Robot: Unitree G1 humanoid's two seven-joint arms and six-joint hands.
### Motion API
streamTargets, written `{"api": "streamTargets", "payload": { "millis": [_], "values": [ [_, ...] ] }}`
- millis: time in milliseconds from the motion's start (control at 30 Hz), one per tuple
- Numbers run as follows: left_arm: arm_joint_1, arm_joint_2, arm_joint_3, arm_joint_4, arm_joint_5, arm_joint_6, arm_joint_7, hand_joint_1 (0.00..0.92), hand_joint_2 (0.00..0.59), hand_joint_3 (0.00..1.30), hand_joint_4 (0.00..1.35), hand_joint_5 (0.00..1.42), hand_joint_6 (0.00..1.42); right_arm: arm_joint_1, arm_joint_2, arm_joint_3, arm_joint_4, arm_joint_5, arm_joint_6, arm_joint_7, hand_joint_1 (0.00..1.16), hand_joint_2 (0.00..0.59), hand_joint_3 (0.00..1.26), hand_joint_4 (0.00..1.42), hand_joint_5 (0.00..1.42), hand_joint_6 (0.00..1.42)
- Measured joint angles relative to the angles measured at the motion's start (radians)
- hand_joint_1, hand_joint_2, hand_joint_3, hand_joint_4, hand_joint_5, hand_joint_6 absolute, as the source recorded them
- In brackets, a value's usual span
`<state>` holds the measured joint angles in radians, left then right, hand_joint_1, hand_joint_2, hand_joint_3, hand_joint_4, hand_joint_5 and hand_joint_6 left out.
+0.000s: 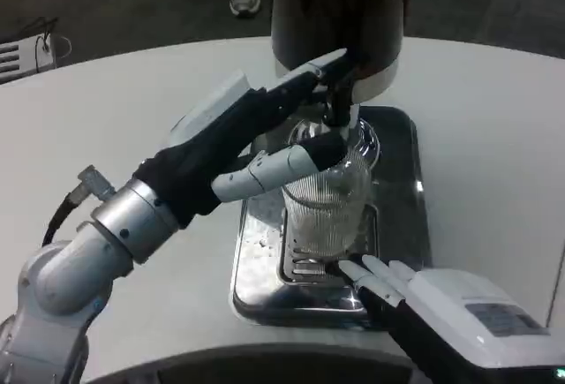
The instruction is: Grasp the cup under the faucet to collect the drink, then remove the cup.
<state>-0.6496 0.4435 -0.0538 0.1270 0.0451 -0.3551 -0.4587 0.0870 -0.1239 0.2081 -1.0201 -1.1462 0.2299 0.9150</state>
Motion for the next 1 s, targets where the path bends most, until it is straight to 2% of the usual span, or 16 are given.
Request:
{"api": "streamTargets", "payload": {
  "millis": [200,667,1000],
  "values": [
    [-0.028,0.027,-0.009,0.02,0.019,-0.026,-0.014,0.0,0.065,0.13,0.07,0.2,0.26,0.0,0.006,0.002,0.0,-0.008,0.0,0.002,0.54,0.444,0.06,0.0,0.0,0.0],
    [-0.049,0.059,-0.039,0.011,0.112,-0.074,-0.011,0.0,0.065,0.14,0.08,0.2,0.25,0.015,0.007,-0.01,-0.003,-0.005,0.0,0.009,0.54,0.444,0.07,0.0,0.0,0.0],
    [-0.067,0.106,-0.06,-0.024,0.161,-0.076,-0.015,0.0,0.065,0.15,0.08,0.19,0.25,0.036,0.036,-0.029,-0.005,0.016,0.008,0.009,0.54,0.444,0.07,0.0,0.0,0.0]
  ]
}}
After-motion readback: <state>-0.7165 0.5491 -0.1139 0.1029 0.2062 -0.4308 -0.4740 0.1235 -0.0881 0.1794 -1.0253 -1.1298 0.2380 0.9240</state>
